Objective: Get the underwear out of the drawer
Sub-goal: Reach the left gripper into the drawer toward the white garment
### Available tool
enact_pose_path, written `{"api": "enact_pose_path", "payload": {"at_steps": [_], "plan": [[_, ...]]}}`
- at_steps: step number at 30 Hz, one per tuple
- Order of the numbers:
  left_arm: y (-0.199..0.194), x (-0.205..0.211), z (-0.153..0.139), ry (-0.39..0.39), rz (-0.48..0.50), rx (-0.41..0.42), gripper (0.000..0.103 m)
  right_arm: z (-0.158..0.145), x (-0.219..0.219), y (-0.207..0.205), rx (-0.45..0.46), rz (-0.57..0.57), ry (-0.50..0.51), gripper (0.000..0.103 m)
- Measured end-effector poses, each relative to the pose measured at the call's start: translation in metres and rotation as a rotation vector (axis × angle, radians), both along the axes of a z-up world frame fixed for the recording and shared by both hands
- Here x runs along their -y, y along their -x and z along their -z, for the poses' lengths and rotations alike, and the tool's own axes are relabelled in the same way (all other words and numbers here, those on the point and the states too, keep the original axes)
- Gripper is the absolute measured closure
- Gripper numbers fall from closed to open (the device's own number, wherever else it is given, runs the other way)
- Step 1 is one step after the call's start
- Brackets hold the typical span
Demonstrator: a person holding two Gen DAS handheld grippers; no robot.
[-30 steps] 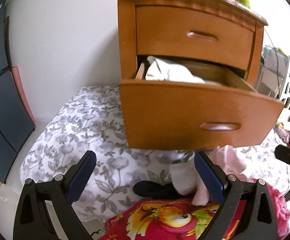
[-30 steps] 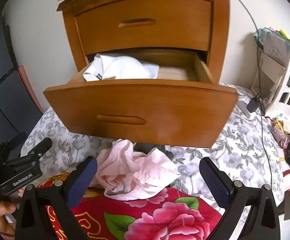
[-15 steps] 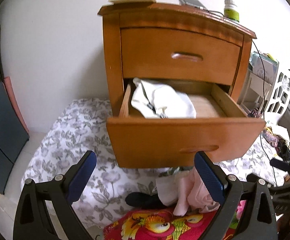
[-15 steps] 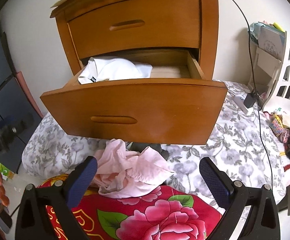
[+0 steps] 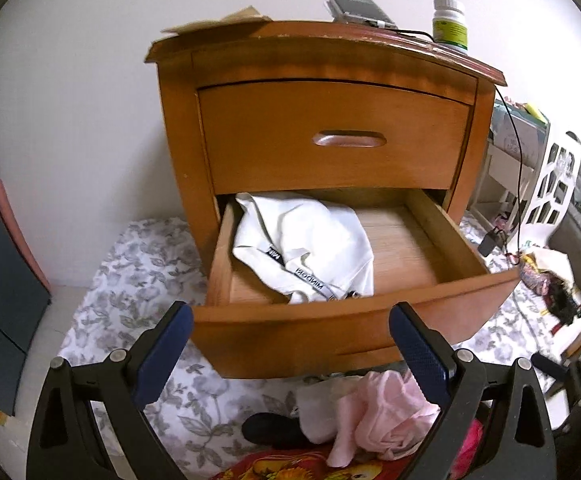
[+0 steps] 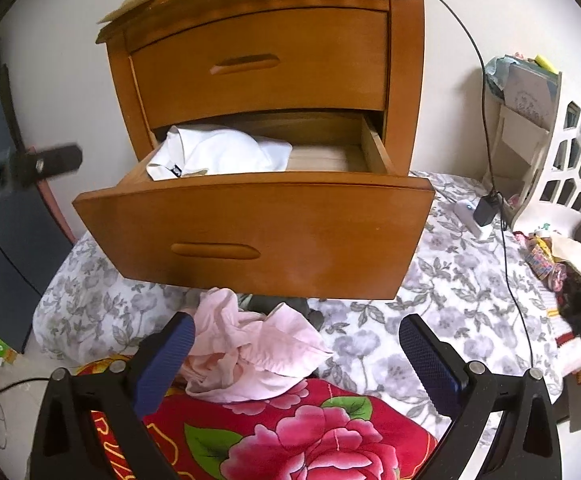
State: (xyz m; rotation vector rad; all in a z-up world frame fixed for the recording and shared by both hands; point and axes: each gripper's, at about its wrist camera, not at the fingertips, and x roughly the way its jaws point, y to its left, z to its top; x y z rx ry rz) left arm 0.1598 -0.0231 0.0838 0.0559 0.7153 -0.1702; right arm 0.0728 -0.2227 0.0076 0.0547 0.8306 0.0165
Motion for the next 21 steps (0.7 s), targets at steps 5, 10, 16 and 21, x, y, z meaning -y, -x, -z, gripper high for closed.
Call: {"api": "enact_pose_path", "payload": {"at_steps": [5, 10, 16, 21], "plan": [[-0.029, 0.000, -0.010, -0.031, -0.013, -0.056, 0.005, 0.007, 0.001, -0.004, -0.030, -0.018, -0.048, 0.000], [-0.063, 0.004, -0.016, -0.080, -0.002, -0.113, 0.005, 0.014, 0.005, -0.008, -0.048, -0.023, -0.094, 0.000], [-0.104, 0.001, -0.008, -0.085, -0.055, -0.211, 0.005, 0.020, 0.002, -0.012, -0.056, -0.062, -0.132, 0.000], [-0.130, 0.006, 0.017, -0.120, -0.077, -0.321, 0.005, 0.028, 0.001, -0.017, -0.063, -0.070, -0.146, 0.000]]}}
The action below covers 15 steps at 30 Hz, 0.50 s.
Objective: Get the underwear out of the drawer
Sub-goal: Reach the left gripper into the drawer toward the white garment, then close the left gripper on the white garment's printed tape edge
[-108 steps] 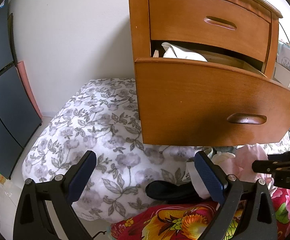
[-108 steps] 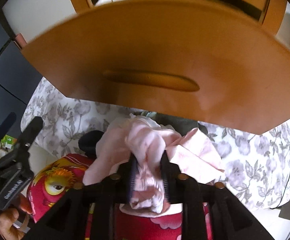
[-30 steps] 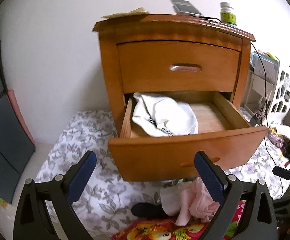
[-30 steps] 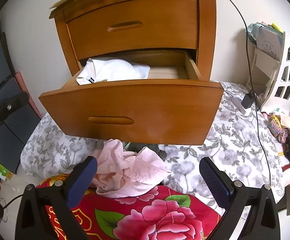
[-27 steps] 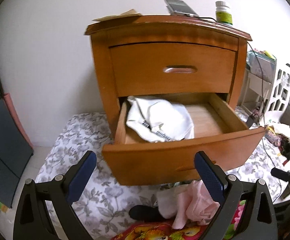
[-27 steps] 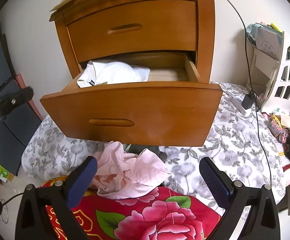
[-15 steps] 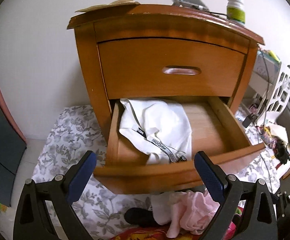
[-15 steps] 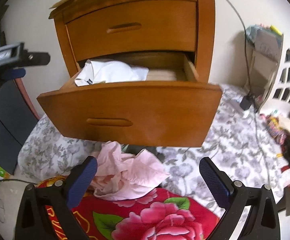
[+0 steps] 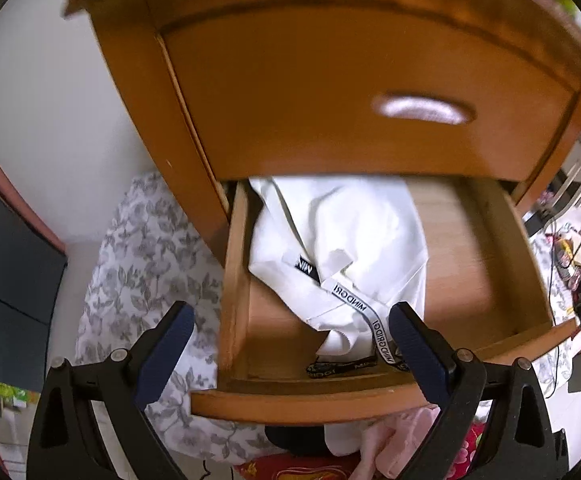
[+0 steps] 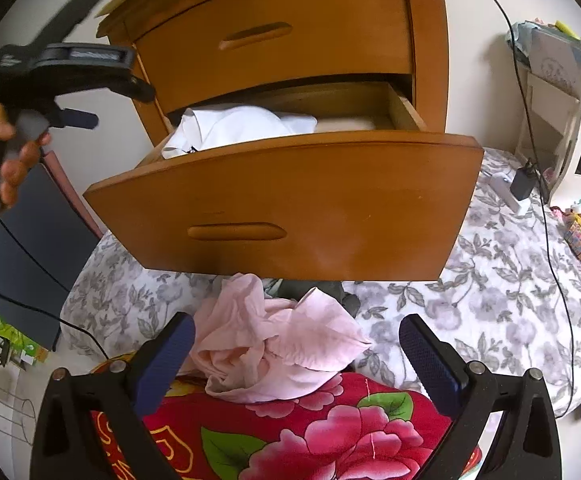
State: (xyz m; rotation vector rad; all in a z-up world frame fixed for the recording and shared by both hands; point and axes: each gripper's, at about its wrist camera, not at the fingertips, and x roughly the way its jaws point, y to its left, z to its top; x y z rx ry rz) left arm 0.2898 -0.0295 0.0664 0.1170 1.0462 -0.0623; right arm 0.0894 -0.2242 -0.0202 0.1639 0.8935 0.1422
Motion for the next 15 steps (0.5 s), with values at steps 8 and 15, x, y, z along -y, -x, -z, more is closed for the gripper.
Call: {"api": "enact_pose_path", "payload": {"at_steps": [8, 15], "plan": [[-0.040, 0.008, 0.032, 0.020, -0.043, -0.119, 0.006, 0.013, -0.001, -0.007, -0.039, -0.012, -0.010, 0.000], [-0.062, 0.015, 0.061, 0.000, -0.052, -0.220, 0.007, 0.020, -0.004, -0.010, -0.056, -0.030, -0.016, 0.000]]}}
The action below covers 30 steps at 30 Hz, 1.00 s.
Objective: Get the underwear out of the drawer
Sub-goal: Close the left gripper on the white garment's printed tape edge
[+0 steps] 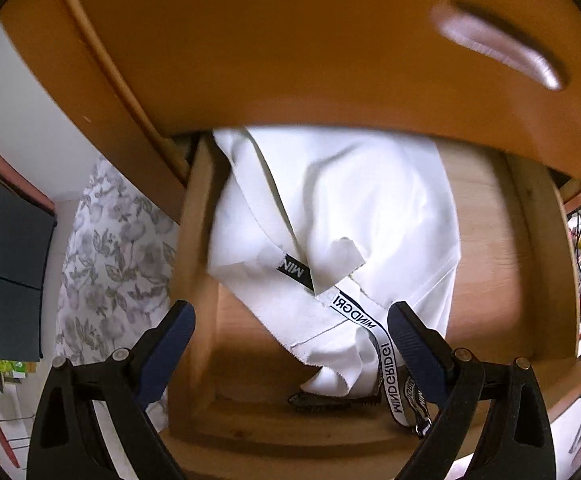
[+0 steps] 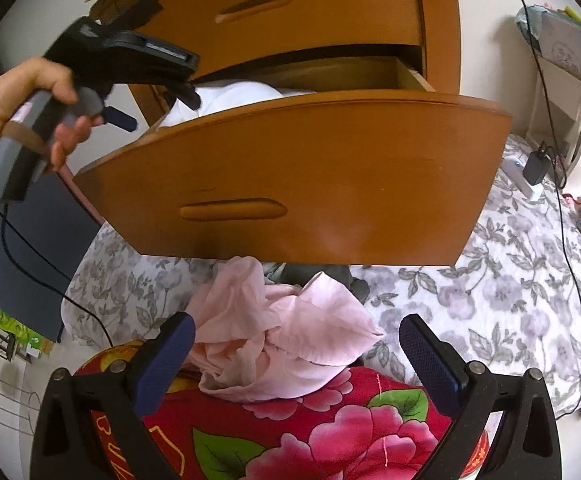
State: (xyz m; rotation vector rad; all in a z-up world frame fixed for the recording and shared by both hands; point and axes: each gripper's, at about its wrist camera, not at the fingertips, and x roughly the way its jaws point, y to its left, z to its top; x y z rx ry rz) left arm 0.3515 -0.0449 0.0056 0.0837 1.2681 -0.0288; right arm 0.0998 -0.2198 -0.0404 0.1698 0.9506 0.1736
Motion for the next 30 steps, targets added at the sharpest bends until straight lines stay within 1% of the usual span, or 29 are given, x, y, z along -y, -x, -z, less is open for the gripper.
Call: {"api": "enact_pose_path", "payload": {"at_steps": [2, 4, 8, 9, 11, 13, 16, 18, 20, 22, 25, 27, 29, 30], "plan": [[-0.005, 0.001, 0.007, 0.017, -0.001, -0.035, 0.012, 0.000, -0.001, 0.000, 0.001, -0.004, -0.001, 0.000], [-0.009, 0.003, 0.014, 0.030, -0.003, -0.062, 0.012, 0.001, 0.000, -0.002, -0.001, -0.001, 0.000, 0.000], [-0.018, 0.006, 0.026, 0.015, 0.003, -0.094, 0.013, 0.003, 0.005, -0.005, -0.013, 0.011, -0.010, 0.000], [-0.020, 0.006, 0.029, 0.018, -0.001, -0.106, 0.014, 0.004, 0.006, -0.005, -0.015, 0.014, -0.011, 0.000], [-0.025, 0.005, 0.035, 0.031, -0.011, -0.127, 0.019, 0.004, 0.007, -0.006, -0.017, 0.016, -0.013, 0.000], [-0.027, 0.006, 0.039, 0.032, -0.012, -0.136, 0.020, 0.005, 0.008, -0.007, -0.017, 0.015, -0.017, 0.000], [-0.031, 0.008, 0.043, 0.043, -0.008, -0.138, 0.030, 0.006, 0.007, -0.008, -0.019, 0.009, -0.022, 0.000], [-0.033, 0.008, 0.044, 0.054, -0.009, -0.139, 0.033, 0.007, 0.008, -0.009, -0.021, 0.009, -0.025, 0.000], [-0.035, 0.009, 0.045, 0.063, -0.006, -0.139, 0.044, 0.009, 0.009, -0.010, -0.025, 0.013, -0.029, 0.000], [-0.036, 0.009, 0.043, 0.076, -0.003, -0.137, 0.048, 0.010, 0.010, -0.010, -0.030, 0.017, -0.032, 0.000], [-0.041, 0.011, 0.042, 0.068, 0.010, -0.128, 0.058, 0.011, 0.011, -0.011, -0.035, 0.018, -0.036, 0.000], [-0.043, 0.013, 0.042, 0.067, 0.012, -0.124, 0.062, 0.011, 0.011, -0.011, -0.035, 0.016, -0.036, 0.000], [-0.044, 0.016, 0.042, 0.066, 0.015, -0.123, 0.072, 0.011, 0.011, -0.011, -0.037, 0.014, -0.037, 0.000], [-0.044, 0.016, 0.041, 0.067, 0.016, -0.120, 0.074, 0.012, 0.011, -0.012, -0.038, 0.014, -0.036, 0.000]]}}
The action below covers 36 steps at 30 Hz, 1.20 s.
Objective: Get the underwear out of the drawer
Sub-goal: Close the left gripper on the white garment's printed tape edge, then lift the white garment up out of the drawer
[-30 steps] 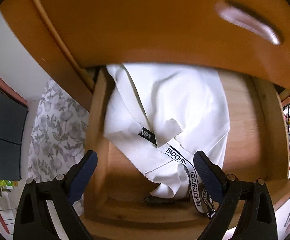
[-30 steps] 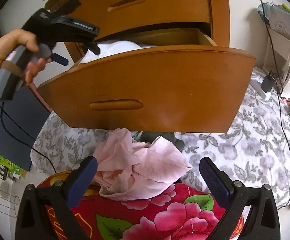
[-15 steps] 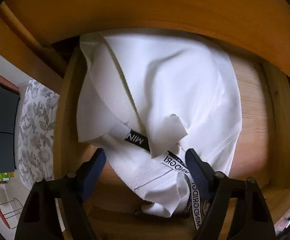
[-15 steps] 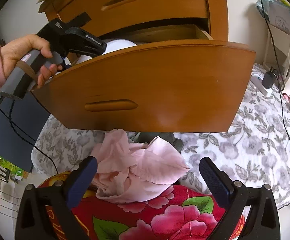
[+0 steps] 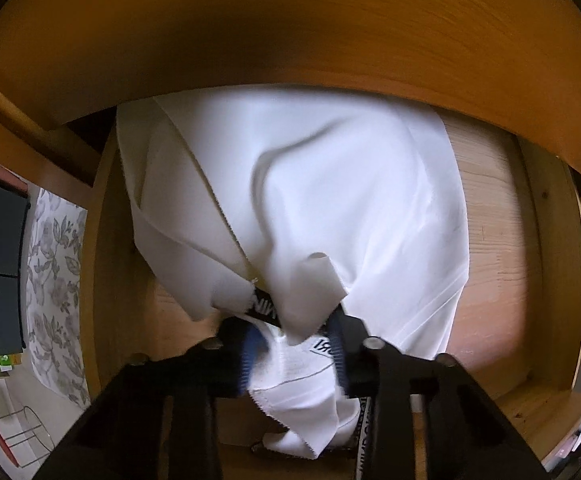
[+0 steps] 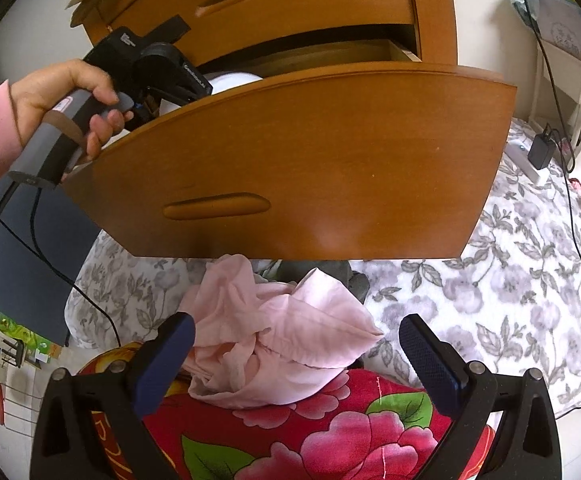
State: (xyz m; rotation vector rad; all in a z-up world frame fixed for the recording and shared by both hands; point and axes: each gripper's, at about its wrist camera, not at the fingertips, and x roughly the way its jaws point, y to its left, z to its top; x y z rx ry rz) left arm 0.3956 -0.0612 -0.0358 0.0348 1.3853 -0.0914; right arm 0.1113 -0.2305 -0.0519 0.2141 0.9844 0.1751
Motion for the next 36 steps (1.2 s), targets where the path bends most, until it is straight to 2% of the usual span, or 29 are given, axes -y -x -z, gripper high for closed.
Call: {"api": "enact_pose_path", "payload": {"at_steps": [4, 12, 13, 22, 31, 36], "plan": [[0.002, -0.003, -0.006, 0.017, 0.004, 0.021, 0.087, 0.000, 0.001, 0.001, -0.001, 0.003, 0.000, 0.000], [0.026, -0.012, -0.026, 0.051, 0.029, 0.107, 0.091, -0.005, 0.001, 0.004, 0.010, 0.006, 0.004, 0.000], [0.030, -0.013, -0.029, 0.056, 0.032, 0.118, 0.097, -0.005, 0.001, 0.005, 0.012, 0.006, 0.005, 0.000], [0.076, -0.023, -0.056, 0.106, 0.055, 0.184, 0.097, -0.012, -0.003, 0.009, 0.026, 0.007, 0.012, 0.000], [0.085, -0.027, -0.112, 0.224, 0.038, 0.313, 0.097, -0.021, -0.005, 0.016, 0.047, 0.003, 0.020, 0.000], [0.095, -0.028, -0.148, 0.277, 0.034, 0.413, 0.097, -0.026, -0.006, 0.019, 0.055, 0.007, 0.024, 0.000]]}}
